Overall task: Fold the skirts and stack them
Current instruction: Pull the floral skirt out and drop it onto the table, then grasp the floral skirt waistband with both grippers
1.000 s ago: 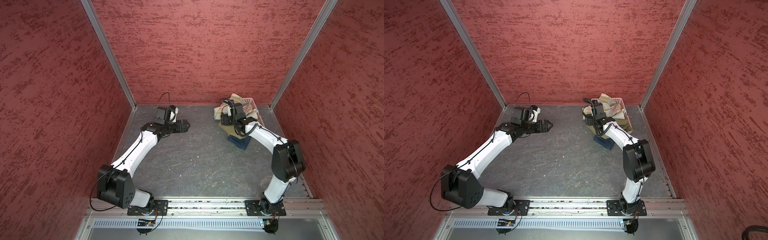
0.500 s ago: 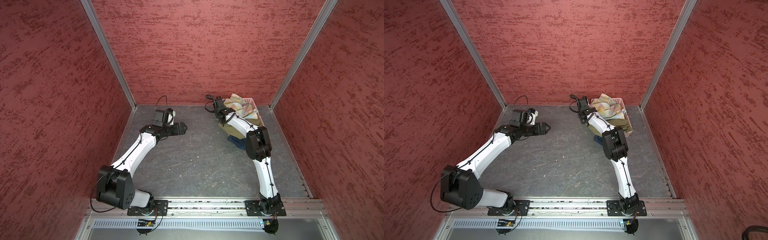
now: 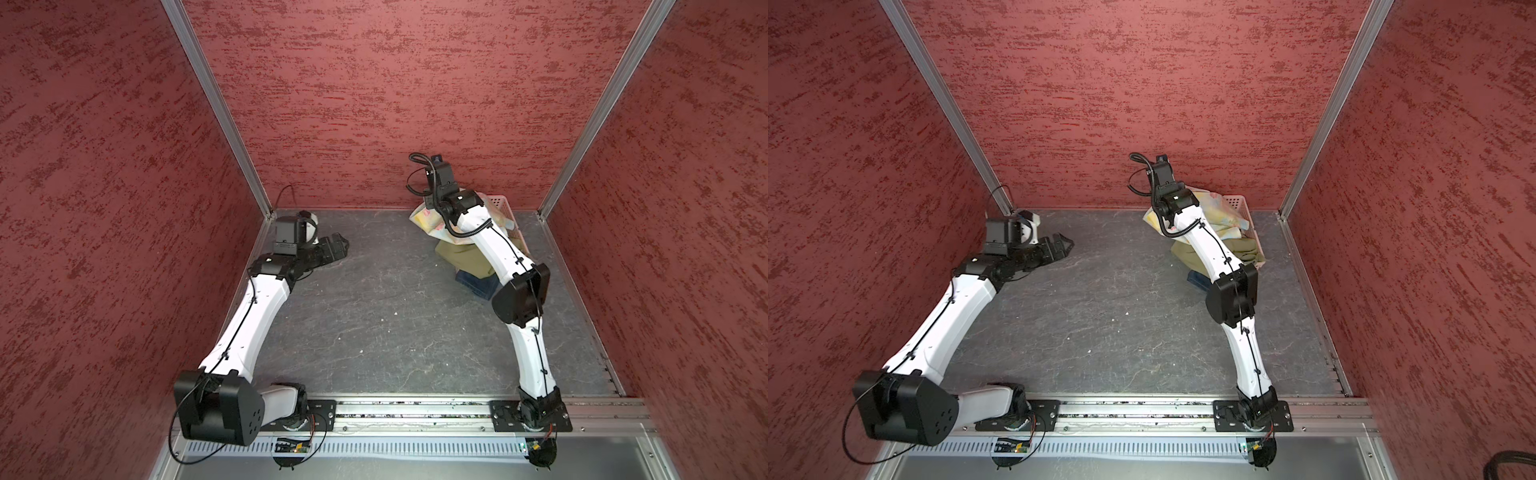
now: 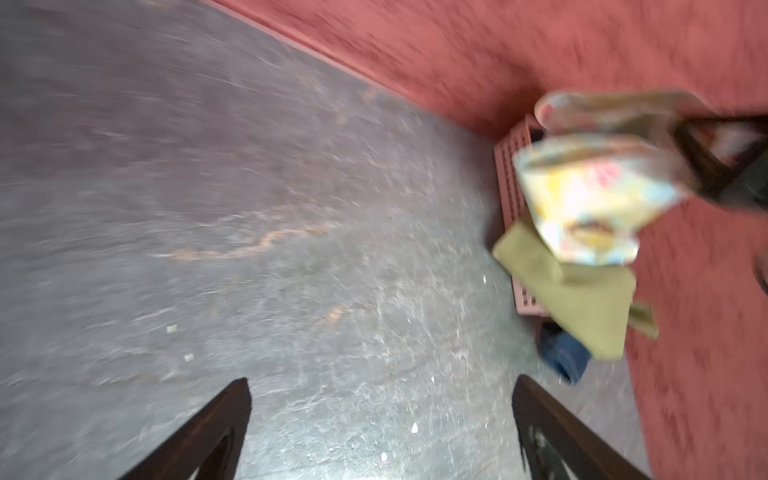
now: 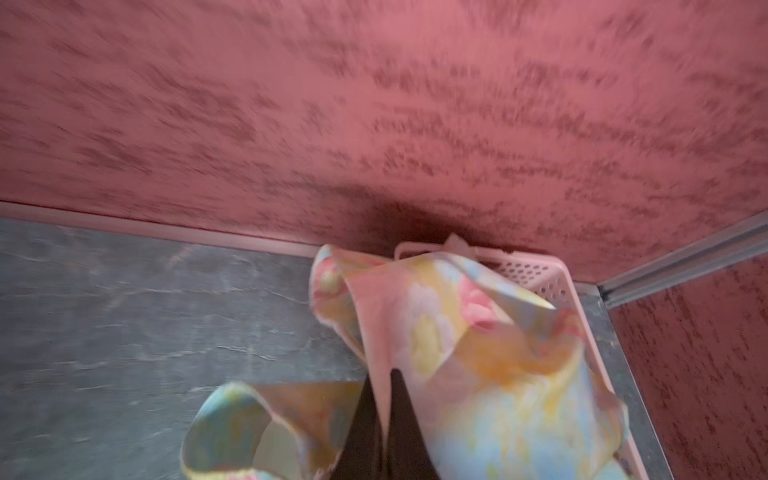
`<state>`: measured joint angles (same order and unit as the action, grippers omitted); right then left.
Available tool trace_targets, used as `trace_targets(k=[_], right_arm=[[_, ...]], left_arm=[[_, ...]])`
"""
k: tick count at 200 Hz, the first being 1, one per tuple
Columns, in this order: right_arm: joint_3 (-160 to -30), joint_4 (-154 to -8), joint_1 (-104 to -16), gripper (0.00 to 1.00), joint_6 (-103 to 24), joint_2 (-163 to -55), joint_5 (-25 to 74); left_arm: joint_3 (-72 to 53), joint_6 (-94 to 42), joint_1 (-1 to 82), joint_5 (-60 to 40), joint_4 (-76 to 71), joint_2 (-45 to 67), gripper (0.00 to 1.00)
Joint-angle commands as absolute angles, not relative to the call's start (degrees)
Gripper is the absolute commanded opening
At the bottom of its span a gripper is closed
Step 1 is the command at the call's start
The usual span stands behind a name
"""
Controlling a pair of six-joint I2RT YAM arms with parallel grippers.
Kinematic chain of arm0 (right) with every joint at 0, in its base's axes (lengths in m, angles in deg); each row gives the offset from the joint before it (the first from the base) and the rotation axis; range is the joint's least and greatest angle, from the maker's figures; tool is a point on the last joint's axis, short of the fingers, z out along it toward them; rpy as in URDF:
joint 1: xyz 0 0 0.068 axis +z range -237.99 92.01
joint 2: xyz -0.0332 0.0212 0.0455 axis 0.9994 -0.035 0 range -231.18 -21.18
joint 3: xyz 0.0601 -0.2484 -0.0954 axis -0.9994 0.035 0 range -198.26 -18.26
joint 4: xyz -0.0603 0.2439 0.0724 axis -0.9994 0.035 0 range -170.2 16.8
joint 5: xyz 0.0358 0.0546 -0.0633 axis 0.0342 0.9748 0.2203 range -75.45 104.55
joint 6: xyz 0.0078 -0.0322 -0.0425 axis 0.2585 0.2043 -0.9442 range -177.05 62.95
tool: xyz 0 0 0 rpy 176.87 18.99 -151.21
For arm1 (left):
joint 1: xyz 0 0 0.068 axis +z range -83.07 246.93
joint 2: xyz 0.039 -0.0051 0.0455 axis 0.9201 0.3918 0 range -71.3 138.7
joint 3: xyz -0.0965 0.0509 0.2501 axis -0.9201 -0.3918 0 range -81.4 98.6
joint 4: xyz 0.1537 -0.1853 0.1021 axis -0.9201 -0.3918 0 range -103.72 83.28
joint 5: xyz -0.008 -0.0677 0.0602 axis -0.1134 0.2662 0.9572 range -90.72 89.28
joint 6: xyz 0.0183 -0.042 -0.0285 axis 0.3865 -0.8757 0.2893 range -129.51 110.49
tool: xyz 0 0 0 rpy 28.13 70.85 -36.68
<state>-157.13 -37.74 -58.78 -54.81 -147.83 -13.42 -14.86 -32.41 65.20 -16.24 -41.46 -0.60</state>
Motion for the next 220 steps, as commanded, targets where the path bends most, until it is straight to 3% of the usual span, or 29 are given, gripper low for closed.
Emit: trace_targets(k=[1, 60, 93, 118, 120, 141, 150, 171, 220], right_arm=[[-159.8, -40.7, -51.8, 0.00, -55.6, -142.0, -11.0], [-158.9, -41.9, -40.8, 0.00, -50.0, -135.5, -5.4], [-131.2, -52.8, -42.7, 0.00, -46.1, -124.1, -5.1], [-113.6, -61.2, -50.0, 0.00, -38.9, -119.1, 6.2], [-112.7, -61.9, -50.7, 0.03, -38.7, -119.1, 7.3], [-110.5, -62.3, -55.4, 0.70, -37.5, -122.5, 13.4], [-110.5, -61.9, -56.9, 0.83, -37.4, -123.9, 14.3], [-107.9, -62.9, -58.5, 0.95, -38.2, -122.2, 12.6], [-96.2, -61.8, -60.2, 0.95, -37.4, -113.1, 11.0]], left_arm=[[-16.7, -38.4, 72.0, -18.7, -42.0, -4.7, 0.97], [-21.0, -42.2, 82.3, -20.5, -38.1, -5.3, 0.95], [-21.9, -42.1, 84.9, -19.6, -39.0, -7.4, 0.94], [-22.5, -42.0, 85.2, -18.2, -39.3, -8.8, 0.93], [-22.5, -42.0, 85.2, -18.2, -39.3, -8.7, 0.93], [-22.1, -41.2, 84.4, -18.9, -40.0, -7.4, 0.93], [-21.6, -40.4, 83.4, -18.7, -40.6, -6.6, 0.92], [-20.4, -36.7, 77.9, -15.3, -42.8, -4.8, 0.92], [-18.0, -25.3, 55.9, -8.6, -42.6, 1.9, 0.92]])
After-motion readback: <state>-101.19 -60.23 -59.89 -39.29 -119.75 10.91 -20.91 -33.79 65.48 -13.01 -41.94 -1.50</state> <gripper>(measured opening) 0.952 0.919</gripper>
